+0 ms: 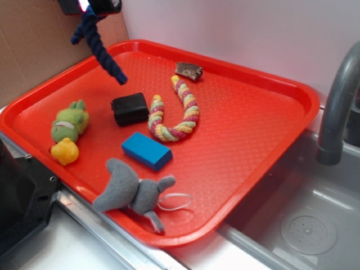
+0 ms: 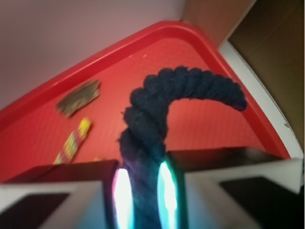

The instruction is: Grab the blue rope.

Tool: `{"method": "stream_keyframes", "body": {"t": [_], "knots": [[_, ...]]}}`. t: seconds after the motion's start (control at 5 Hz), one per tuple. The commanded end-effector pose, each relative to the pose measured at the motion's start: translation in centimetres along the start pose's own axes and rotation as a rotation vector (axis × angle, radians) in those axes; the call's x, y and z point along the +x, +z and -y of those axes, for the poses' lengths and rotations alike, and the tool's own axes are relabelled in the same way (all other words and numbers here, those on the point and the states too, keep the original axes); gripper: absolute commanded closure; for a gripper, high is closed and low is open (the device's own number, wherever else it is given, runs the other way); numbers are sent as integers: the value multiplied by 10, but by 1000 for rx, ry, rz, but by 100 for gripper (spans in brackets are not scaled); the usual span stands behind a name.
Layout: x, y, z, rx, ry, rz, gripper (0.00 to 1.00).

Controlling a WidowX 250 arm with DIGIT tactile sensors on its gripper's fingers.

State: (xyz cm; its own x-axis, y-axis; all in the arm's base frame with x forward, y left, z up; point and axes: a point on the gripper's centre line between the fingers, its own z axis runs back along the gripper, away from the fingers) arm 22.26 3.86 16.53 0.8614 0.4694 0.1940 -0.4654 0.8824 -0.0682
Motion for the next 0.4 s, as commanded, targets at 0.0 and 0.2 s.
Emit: {"method": "stream_keyframes", "body": {"t": [0.0, 0.2], "knots": [[-7, 61, 4, -147, -227, -1, 100], [-1, 71, -4, -183, -237, -42, 100]]}}
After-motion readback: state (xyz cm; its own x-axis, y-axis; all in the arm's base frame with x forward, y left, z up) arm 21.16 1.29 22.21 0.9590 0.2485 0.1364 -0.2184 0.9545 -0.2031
